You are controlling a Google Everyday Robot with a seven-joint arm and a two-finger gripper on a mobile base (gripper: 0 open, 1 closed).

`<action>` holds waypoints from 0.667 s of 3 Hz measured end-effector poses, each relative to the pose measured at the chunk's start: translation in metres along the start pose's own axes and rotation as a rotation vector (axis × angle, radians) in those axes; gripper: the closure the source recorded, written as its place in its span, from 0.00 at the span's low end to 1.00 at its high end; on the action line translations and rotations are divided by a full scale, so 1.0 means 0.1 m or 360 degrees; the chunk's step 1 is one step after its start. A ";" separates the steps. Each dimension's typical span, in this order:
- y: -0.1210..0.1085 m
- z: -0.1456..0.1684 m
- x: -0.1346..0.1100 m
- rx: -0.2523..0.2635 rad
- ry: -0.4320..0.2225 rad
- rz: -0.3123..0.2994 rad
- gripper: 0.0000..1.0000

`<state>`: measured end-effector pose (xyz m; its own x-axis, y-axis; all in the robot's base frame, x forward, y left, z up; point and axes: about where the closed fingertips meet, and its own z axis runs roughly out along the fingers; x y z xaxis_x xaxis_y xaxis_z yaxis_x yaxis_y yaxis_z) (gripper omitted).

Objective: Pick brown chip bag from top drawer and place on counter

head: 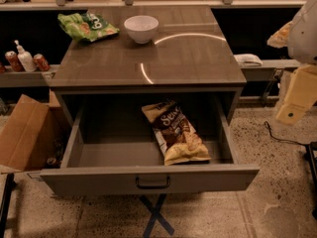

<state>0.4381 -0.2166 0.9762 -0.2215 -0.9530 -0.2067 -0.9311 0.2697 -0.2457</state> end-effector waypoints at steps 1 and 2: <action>0.00 0.00 0.00 0.0000 0.0000 0.0000 0.00; -0.05 0.13 -0.03 0.0012 -0.0042 0.0052 0.00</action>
Offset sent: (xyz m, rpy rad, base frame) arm 0.0224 0.0055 -0.0296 0.0776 -0.0052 -0.0611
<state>0.4472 -0.2137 0.9659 -0.2436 -0.9398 -0.2398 -0.9213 0.3015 -0.2456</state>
